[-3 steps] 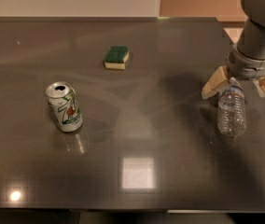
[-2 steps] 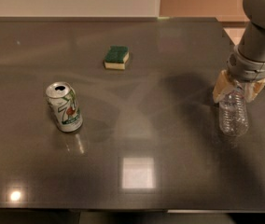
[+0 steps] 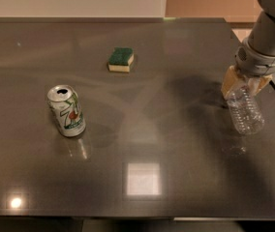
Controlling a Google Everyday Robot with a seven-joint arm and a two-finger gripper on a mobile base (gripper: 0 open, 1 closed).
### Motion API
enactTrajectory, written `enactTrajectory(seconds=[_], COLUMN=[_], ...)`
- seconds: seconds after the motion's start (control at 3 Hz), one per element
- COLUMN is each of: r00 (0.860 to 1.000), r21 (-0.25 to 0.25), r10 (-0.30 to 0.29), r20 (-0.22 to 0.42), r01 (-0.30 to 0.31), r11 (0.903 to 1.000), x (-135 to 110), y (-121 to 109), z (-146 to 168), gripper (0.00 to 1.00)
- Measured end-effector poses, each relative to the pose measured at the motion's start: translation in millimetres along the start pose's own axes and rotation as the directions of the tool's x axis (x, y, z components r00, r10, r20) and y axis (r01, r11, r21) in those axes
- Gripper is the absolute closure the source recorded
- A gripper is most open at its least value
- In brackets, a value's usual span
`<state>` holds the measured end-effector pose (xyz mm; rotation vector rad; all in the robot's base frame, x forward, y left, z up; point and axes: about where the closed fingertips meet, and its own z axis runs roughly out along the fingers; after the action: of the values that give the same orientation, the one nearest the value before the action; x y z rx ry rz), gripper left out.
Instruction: Place water bottle upright
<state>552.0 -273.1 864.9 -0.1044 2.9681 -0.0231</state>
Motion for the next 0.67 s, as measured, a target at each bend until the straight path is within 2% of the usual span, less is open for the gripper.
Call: enactTrajectory(seconds=[0.33,0.67], r00=[0.987,0.925], r21=[-0.026,-0.035], r10=[-0.129,-0.288], r20=[0.097,0.247], r01=[0.132,0.306], r11=[0.9909,0.9514], x=[-18,-36], y=[15,34], z=[-25,-49], gripper=[1.00,1.00])
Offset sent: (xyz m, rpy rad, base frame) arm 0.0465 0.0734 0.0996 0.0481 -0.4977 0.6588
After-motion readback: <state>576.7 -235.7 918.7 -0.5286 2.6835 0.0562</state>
